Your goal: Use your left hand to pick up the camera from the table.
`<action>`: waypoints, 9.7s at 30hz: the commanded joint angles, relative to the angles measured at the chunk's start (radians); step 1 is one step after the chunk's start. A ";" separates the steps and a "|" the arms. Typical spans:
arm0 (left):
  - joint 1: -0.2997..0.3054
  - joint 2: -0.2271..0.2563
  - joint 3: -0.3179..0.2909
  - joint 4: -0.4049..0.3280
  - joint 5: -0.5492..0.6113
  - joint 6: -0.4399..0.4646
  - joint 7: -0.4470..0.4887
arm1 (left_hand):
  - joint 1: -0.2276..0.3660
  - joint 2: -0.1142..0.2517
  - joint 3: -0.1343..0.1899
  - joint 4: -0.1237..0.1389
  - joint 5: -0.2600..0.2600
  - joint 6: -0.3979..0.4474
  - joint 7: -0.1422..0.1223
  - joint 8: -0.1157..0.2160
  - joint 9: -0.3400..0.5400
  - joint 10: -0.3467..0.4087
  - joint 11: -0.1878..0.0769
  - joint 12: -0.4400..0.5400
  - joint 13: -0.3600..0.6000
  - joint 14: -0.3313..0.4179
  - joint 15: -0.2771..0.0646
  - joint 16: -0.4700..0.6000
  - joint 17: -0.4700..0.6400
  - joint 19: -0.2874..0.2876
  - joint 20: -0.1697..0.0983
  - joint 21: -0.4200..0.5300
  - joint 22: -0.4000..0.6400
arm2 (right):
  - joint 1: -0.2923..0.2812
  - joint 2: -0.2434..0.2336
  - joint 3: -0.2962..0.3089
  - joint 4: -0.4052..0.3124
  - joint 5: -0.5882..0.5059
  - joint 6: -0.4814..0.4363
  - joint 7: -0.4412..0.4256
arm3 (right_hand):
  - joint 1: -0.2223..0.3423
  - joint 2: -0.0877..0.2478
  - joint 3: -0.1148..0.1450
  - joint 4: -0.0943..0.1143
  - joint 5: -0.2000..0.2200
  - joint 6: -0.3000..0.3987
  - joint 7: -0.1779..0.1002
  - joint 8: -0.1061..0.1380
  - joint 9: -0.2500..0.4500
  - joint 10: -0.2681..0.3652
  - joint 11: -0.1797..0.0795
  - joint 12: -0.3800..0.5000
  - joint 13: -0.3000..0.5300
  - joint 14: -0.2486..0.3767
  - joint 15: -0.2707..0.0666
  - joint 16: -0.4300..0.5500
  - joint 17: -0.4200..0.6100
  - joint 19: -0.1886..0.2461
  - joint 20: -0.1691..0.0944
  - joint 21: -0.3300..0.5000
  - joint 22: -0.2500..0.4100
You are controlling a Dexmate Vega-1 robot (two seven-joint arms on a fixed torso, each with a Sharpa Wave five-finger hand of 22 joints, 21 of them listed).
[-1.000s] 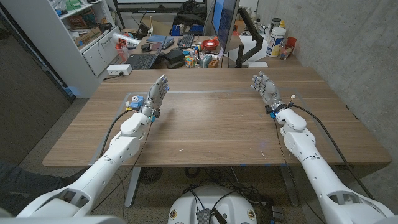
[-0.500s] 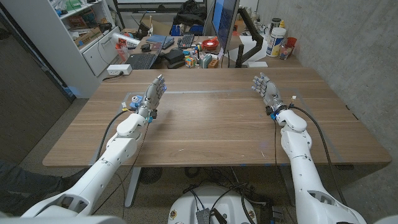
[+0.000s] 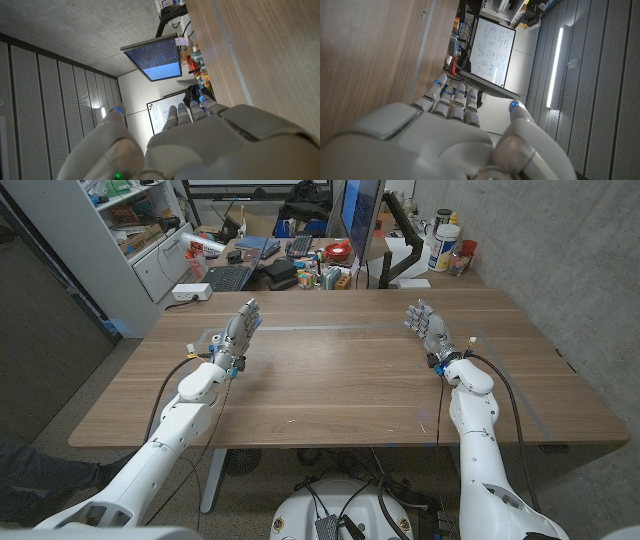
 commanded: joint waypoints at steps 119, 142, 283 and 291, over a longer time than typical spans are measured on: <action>0.260 0.167 -0.344 -0.242 0.454 0.047 0.256 | 0.118 0.020 0.010 -0.057 0.007 0.074 -0.020 0.021 0.005 0.055 -0.025 0.019 0.008 0.052 -0.008 0.015 0.006 0.007 -0.016 0.007 0.006 | 0.099 0.018 0.057 0.177 -0.048 0.105 0.044 | 0.005 0.006 -0.006 -0.013 0.005 0.018 -0.013 0.003 0.004 0.025 -0.019 -0.001 0.002 0.027 -0.020 0.001 0.003 0.048 -0.013 -0.063 0.003; 0.264 0.241 -0.342 -0.255 0.656 0.092 0.309 | 0.132 0.023 0.011 -0.063 0.009 0.089 -0.026 0.023 0.005 0.065 -0.036 0.019 0.008 0.064 -0.014 0.015 0.006 0.010 -0.011 0.007 0.006 | 0.096 0.023 0.052 0.167 -0.057 0.098 0.038 | 0.004 0.007 -0.008 -0.015 0.005 0.019 -0.015 0.002 0.004 0.029 -0.020 -0.001 0.002 0.031 -0.022 0.001 0.003 0.053 -0.013 -0.074 0.003; 0.033 0.598 0.033 -0.222 1.083 0.585 0.278 | 0.333 -0.070 -0.089 -0.172 0.052 0.435 -0.266 0.061 0.014 0.217 -0.121 0.022 0.052 0.266 0.021 0.022 0.018 0.485 0.252 0.037 0.007 | 0.096 0.032 0.049 0.169 -0.064 0.108 -0.007 | 0.001 0.014 -0.018 -0.023 0.006 0.026 -0.024 0.001 0.005 0.034 -0.023 -0.006 0.003 0.043 -0.021 -0.002 0.003 0.080 -0.004 -0.133 0.005; 0.007 0.606 0.076 -0.218 1.100 0.606 0.261 | 0.338 -0.069 -0.091 -0.174 0.052 0.430 -0.264 0.054 0.013 0.210 -0.118 0.019 0.052 0.261 0.021 0.019 0.019 0.487 0.253 0.032 0.006 | 0.098 0.031 0.048 0.172 -0.063 0.112 -0.004 | 0.000 0.014 -0.018 -0.023 0.006 0.025 -0.024 0.001 0.005 0.032 -0.022 -0.007 0.003 0.043 -0.020 -0.002 0.003 0.080 -0.003 -0.136 0.005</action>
